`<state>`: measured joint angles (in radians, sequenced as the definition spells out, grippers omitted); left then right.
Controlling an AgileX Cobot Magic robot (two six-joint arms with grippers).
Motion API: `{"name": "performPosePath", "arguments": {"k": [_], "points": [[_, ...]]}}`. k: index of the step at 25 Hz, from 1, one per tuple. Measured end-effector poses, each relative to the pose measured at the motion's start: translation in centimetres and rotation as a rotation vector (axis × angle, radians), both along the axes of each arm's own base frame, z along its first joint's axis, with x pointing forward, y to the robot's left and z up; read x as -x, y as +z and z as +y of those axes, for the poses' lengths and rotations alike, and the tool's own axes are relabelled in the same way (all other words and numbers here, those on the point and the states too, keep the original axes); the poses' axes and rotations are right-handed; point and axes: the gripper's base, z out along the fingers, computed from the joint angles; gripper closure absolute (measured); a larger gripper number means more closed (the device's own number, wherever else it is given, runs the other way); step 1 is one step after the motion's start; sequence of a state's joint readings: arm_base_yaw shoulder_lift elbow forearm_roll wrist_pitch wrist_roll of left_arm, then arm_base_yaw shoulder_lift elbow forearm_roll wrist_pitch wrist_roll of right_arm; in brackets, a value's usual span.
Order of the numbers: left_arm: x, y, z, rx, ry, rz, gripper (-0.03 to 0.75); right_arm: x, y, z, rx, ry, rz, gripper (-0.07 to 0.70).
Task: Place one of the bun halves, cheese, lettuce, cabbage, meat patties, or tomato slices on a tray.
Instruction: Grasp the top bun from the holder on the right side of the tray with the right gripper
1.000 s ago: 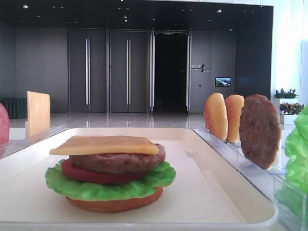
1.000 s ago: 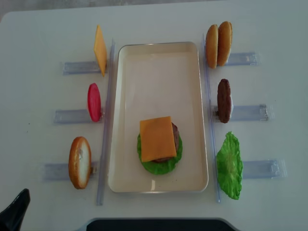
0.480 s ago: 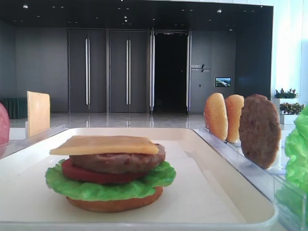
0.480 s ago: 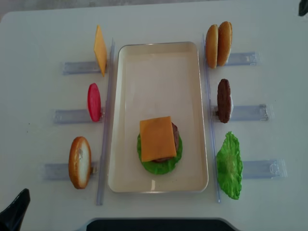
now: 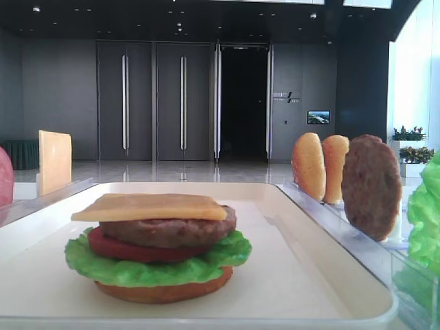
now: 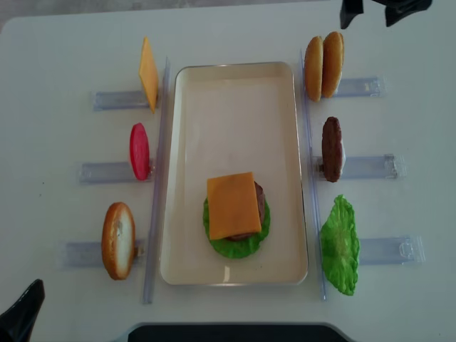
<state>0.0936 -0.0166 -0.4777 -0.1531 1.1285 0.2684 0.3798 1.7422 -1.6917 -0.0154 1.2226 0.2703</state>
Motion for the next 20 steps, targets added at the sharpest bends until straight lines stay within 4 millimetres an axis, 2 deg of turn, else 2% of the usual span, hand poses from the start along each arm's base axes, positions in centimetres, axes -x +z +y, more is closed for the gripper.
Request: {"name": "performPosePath", "arguments": {"k": [4,8,20], "points": [[0.0,0.0,0.0,0.0,0.0,0.0,0.136,-1.5,-0.4,2.4,-0.023,0.033,-0.009,0.141],[0.0,0.0,0.0,0.0,0.0,0.0,0.136,-2.8,-1.3,3.8,-0.023,0.049,-0.005,0.141],[0.0,0.0,0.0,0.0,0.0,0.0,0.136,-4.1,-3.7,4.5,-0.003,0.047,0.044,0.141]]}}
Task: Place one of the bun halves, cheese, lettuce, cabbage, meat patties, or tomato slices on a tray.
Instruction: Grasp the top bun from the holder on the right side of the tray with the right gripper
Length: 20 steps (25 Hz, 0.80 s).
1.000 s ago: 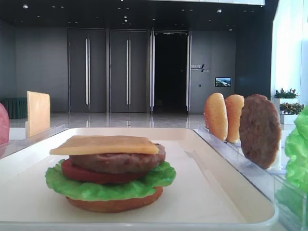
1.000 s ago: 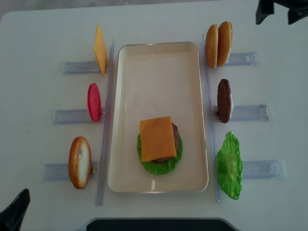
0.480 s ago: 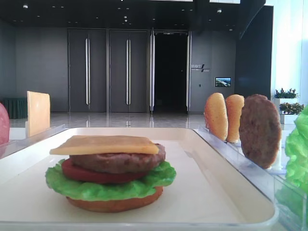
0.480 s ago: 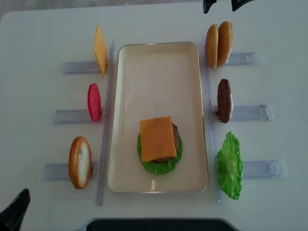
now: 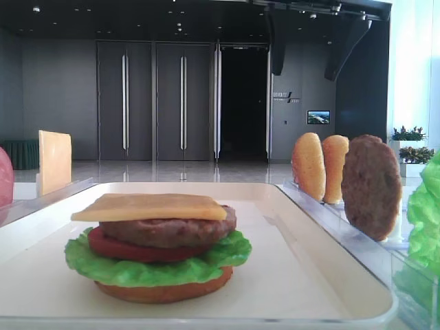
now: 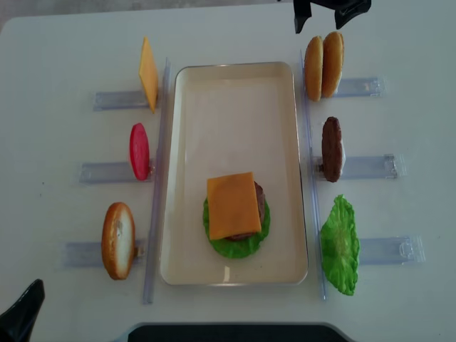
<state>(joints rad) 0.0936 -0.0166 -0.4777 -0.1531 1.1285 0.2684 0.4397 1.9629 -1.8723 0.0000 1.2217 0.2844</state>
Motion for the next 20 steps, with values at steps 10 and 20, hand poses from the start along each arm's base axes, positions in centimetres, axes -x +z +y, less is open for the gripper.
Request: {"name": "performPosePath", "arguments": {"k": [10,20], "points": [[0.0,0.0,0.0,0.0,0.0,0.0,0.136,-0.8,-1.8,0.0,0.052,0.005,0.023,0.141],[0.0,0.0,0.0,0.0,0.0,0.0,0.136,-1.5,-4.1,0.4,0.075,0.017,0.068,0.141]]}}
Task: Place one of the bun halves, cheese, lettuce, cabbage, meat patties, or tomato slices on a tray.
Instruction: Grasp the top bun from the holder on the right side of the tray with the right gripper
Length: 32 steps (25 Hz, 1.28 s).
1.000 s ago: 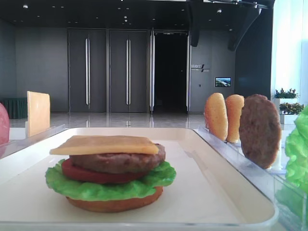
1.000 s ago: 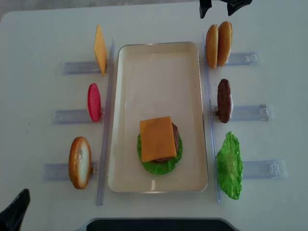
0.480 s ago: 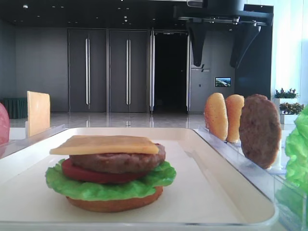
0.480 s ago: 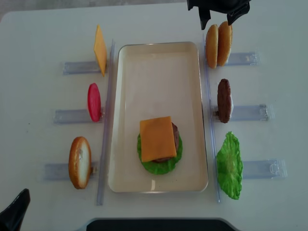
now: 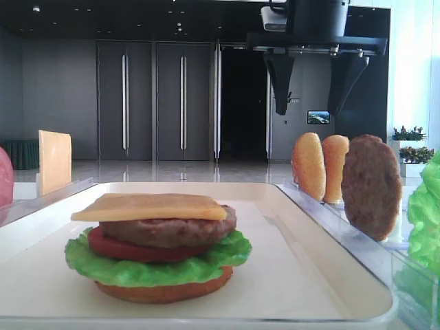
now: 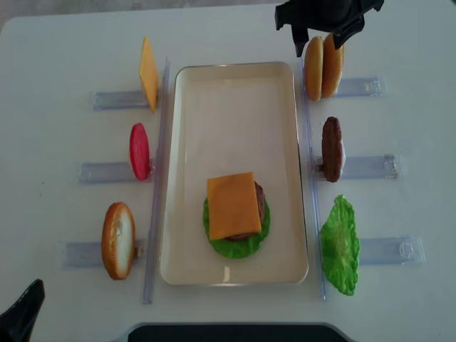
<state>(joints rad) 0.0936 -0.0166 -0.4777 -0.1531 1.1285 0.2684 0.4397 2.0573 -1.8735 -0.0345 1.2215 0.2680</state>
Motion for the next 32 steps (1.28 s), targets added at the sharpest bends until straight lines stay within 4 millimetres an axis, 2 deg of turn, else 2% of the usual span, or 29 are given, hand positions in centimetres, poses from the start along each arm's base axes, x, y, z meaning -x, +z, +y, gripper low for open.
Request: {"name": "performPosePath", "arguments": {"k": [14,21,29,32], "points": [[0.0,0.0,0.0,0.0,0.0,0.0,0.136,-1.0,-1.1,0.4,-0.019,0.01,-0.045,0.141],[0.0,0.0,0.0,0.0,0.0,0.0,0.136,-1.5,-2.6,0.2,0.001,0.013,-0.01,0.148],[0.0,0.0,0.0,0.0,0.0,0.0,0.136,-1.6,-2.6,0.2,-0.003,0.02,-0.024,0.148],[0.0,0.0,0.0,0.0,0.0,0.0,0.136,-1.8,-3.2,0.3,0.001,0.021,-0.014,0.149]]}}
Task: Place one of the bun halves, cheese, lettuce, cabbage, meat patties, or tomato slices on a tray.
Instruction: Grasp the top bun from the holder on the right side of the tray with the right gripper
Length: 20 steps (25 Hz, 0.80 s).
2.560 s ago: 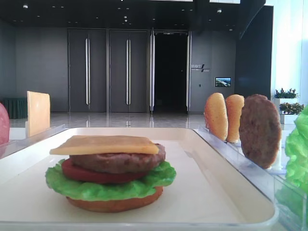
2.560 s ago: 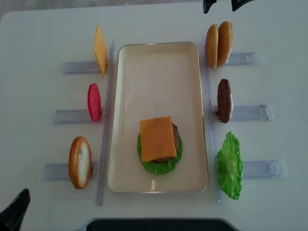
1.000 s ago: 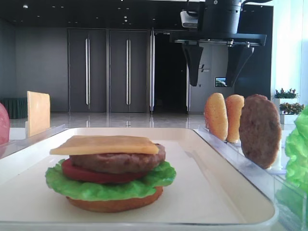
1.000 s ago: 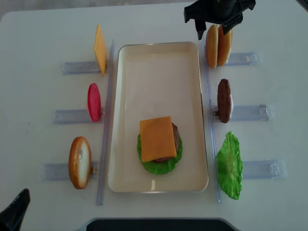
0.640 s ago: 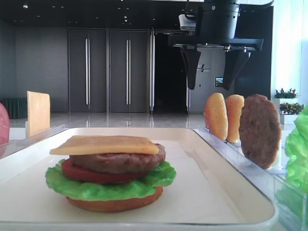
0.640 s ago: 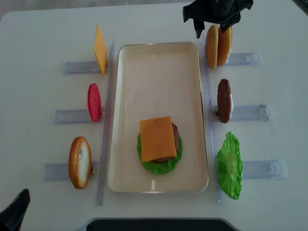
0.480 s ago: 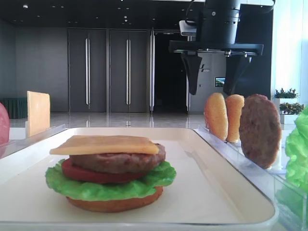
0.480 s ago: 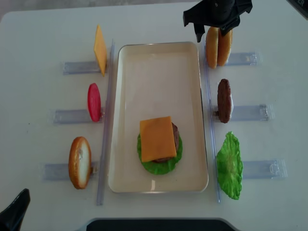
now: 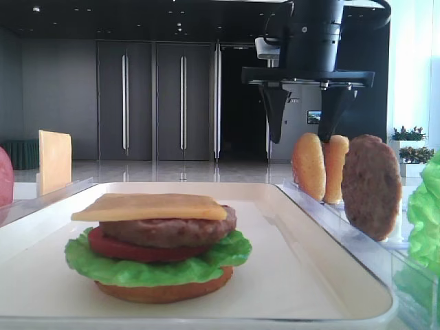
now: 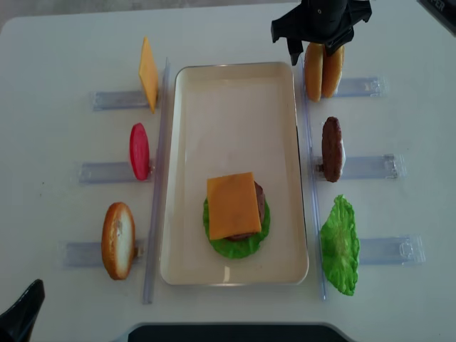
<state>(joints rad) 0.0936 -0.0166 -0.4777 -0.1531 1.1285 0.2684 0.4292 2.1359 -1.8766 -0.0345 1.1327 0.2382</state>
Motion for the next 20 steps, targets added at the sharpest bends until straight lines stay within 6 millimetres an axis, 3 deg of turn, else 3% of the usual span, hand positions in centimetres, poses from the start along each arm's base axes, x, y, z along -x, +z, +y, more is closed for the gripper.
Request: {"name": "performPosePath", "arguments": {"k": [11,20], "points": [[0.0,0.0,0.0,0.0,0.0,0.0,0.136,-0.32,-0.59,0.14,-0.001,0.004,-0.006,0.187],[0.0,0.0,0.0,0.0,0.0,0.0,0.136,-0.46,-0.68,-0.12,0.023,0.007,-0.014,0.423]]}}
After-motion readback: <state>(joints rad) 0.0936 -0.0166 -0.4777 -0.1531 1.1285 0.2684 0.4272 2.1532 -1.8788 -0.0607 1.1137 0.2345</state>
